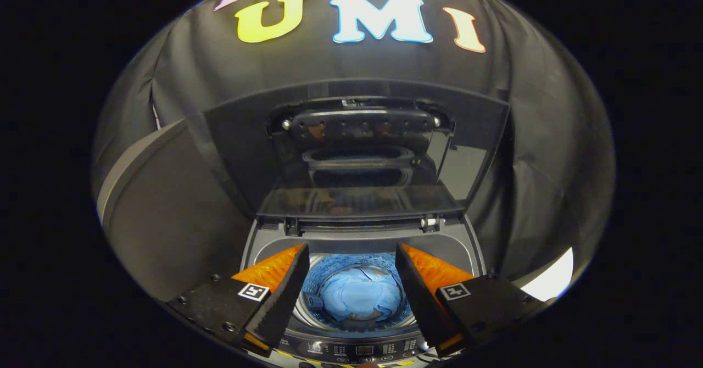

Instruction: Put the clothes into the washing machine and then close the washing machine lid.

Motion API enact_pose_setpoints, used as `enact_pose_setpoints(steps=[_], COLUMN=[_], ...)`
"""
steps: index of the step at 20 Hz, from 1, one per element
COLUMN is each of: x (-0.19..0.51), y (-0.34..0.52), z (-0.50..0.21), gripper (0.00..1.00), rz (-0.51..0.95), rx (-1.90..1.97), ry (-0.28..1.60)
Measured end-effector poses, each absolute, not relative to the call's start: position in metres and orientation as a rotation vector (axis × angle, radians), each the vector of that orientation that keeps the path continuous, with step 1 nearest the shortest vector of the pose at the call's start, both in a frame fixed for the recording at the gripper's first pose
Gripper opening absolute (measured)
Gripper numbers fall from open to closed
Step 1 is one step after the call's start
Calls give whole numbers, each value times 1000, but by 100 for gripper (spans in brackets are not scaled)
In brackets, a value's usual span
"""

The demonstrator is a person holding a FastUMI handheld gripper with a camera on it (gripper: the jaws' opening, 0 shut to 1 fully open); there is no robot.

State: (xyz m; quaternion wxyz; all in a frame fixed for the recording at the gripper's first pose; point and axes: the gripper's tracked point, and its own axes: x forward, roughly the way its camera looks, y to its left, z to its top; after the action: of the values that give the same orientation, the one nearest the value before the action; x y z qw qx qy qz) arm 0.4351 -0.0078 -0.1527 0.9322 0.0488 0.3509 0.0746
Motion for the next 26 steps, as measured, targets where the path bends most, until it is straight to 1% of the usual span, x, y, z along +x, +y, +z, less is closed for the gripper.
enact_pose_setpoints(steps=[11,18,21,26], x=[460,508,533,572], y=[-11,-19,-13,-2], z=[-57,6,11,-13], gripper=[96,96,96,96], rz=[204,192,195,180], rx=[156,153,153,217], ry=[586,491,498,560])
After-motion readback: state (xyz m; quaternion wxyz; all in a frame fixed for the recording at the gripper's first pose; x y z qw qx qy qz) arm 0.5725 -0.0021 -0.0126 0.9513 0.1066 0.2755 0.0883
